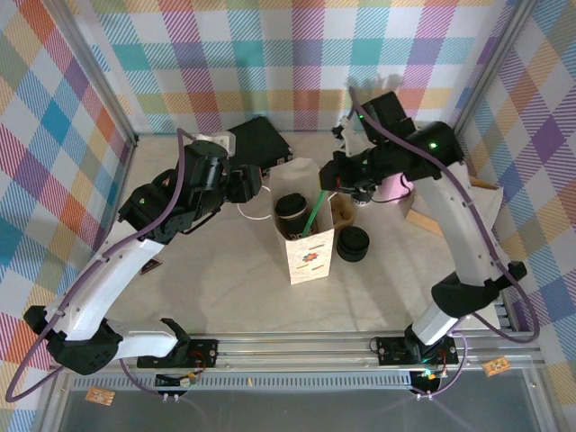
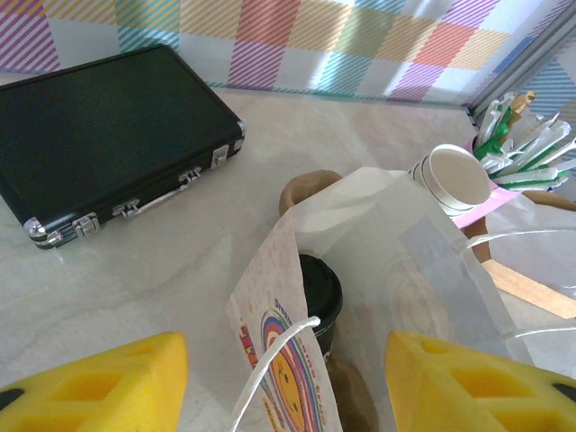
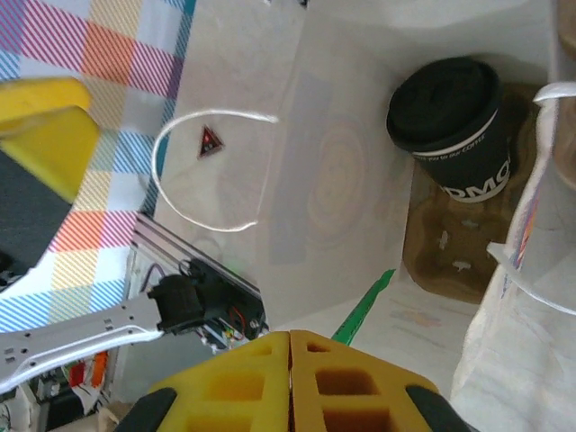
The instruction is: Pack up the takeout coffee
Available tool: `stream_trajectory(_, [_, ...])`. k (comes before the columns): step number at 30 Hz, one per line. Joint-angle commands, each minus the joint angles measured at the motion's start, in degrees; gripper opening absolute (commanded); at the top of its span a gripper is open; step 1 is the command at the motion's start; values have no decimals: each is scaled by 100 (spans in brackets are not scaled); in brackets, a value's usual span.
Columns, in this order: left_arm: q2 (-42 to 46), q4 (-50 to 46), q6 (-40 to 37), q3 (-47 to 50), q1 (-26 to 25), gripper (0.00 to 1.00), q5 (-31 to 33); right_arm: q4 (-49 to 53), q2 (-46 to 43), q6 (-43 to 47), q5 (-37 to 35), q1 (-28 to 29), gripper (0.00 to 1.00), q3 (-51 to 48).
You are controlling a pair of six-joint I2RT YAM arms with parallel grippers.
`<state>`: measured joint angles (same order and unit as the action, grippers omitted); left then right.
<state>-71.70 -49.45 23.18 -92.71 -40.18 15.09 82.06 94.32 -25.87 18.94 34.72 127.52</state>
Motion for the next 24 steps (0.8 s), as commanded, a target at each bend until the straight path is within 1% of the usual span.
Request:
stream_trajectory(1, [119,-47,94,75,74,59,90,560,338,268,-285,233,15,350])
stream_trajectory(2, [132,-40,103,93,76,59,102,649,446,298,-364,287,19,455])
stream_trajectory(3, [137,-38,117,110,68,59,115,723,551,314,-440,343,30,593])
stream_trajectory(4, [154,-32,133,120,78,59,124,791,658,333,-476,384,38,747])
stream_trajectory(6, [184,-21,157,147,69,60,152,854,802,309,-568,421,49,1042])
stream_trajectory(9, [203,-20,165,174,64,60,187,838,904,237,-801,418,50,1428])
stream_trajectory(13, [160,-73,112,123,65,59,161,778,697,39,-1769,303,46,1604])
stream_trajectory(16, [79,-117,17,6,70,59,122,781,273,-129,-2582,-74,45,1413])
stream_trajectory(19, [-70,-134,-168,-224,23,58,81,790,-311,-190,-3368,-733,45,828])
stream_trajectory(20, [-147,-152,-247,-336,3,58,81,769,-535,-153,-3543,-1050,45,545])
stream_trajectory(22, [-298,-182,-351,-534,-52,58,72,665,-910,-60,-3752,-1714,46,-44])
stream_trajectory(24, [-475,-180,-502,-749,-137,58,30,370,-1295,161,-3757,-2424,47,-816])
